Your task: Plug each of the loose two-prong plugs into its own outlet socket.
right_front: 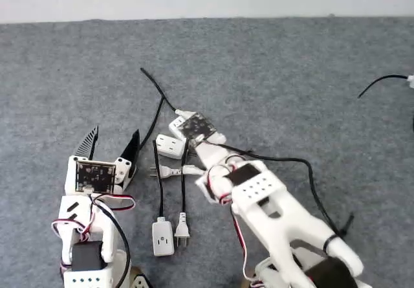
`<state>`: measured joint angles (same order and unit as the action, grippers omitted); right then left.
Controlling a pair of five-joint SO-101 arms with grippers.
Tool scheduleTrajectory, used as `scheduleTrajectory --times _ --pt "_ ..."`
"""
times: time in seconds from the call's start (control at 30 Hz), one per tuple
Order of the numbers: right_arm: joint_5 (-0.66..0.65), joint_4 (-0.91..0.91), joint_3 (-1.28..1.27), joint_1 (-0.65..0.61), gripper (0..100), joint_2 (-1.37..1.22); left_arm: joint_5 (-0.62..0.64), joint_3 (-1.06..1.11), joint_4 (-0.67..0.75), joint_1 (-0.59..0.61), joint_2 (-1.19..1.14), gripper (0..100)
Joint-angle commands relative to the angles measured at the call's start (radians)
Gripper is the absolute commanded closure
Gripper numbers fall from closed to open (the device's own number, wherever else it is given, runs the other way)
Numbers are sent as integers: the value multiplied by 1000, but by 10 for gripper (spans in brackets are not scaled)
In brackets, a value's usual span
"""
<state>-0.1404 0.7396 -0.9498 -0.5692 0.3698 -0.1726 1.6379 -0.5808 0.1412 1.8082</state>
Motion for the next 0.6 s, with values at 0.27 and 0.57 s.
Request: scheduleTrajectory --times 0.27,0.57 --pt "-9 -16 104 2 681 -22 17 -12 34 11 20 720" --pt "-9 -56 109 -21 664 -22 17 -13 35 9 20 720"
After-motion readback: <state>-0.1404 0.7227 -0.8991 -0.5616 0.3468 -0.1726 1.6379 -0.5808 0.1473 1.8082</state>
